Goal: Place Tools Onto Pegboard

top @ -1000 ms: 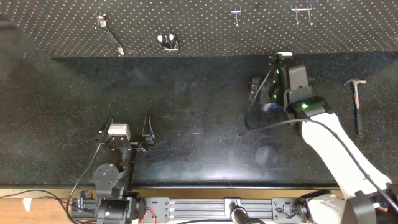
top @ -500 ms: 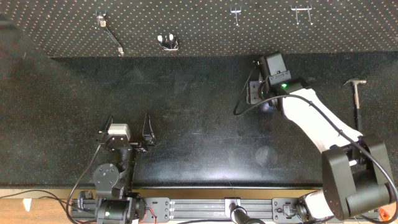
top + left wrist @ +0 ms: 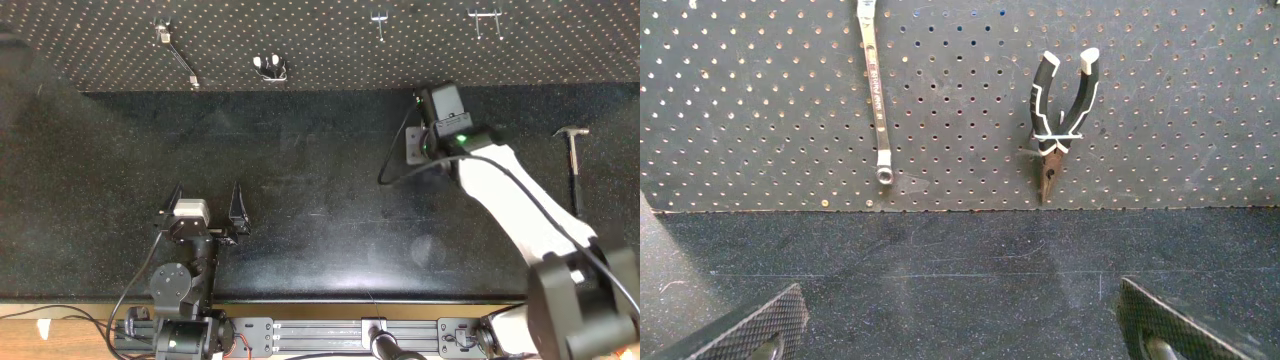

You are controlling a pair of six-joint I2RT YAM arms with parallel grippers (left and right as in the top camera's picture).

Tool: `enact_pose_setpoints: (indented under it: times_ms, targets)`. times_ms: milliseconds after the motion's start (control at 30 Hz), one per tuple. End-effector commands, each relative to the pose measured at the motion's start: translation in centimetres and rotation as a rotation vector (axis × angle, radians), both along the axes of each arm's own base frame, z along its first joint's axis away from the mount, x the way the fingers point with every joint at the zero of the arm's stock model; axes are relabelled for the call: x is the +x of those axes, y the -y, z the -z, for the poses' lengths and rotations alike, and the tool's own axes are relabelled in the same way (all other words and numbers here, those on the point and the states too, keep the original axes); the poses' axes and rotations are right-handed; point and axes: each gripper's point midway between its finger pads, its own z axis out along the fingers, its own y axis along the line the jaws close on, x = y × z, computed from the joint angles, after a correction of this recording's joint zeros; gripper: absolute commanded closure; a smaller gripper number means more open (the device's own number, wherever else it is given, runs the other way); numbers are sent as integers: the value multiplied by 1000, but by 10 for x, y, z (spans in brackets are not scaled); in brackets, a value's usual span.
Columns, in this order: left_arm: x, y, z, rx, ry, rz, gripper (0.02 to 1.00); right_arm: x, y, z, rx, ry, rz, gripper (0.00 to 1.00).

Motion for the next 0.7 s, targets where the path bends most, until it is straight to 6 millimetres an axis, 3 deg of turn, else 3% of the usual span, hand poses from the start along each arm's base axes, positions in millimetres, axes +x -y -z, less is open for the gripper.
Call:
enact_pose_setpoints:
  times_ms: [33, 200, 300, 500, 700]
  targets:
    - [-1, 0, 0, 16, 3, 4, 23, 8, -10, -100, 95, 288, 8, 925]
    - [-1, 0, 0, 16, 3, 4, 23, 4, -46, -186, 195, 577, -61, 925]
    - [-1, 0, 0, 16, 3, 4, 23, 8, -66, -213, 224, 699, -67, 925]
    - [-1, 0, 0, 16, 3, 4, 20, 17, -80, -236, 203, 843, 21, 925]
    - [-1, 0, 0, 16, 3, 4, 23, 39, -94, -232, 211, 903, 39, 925]
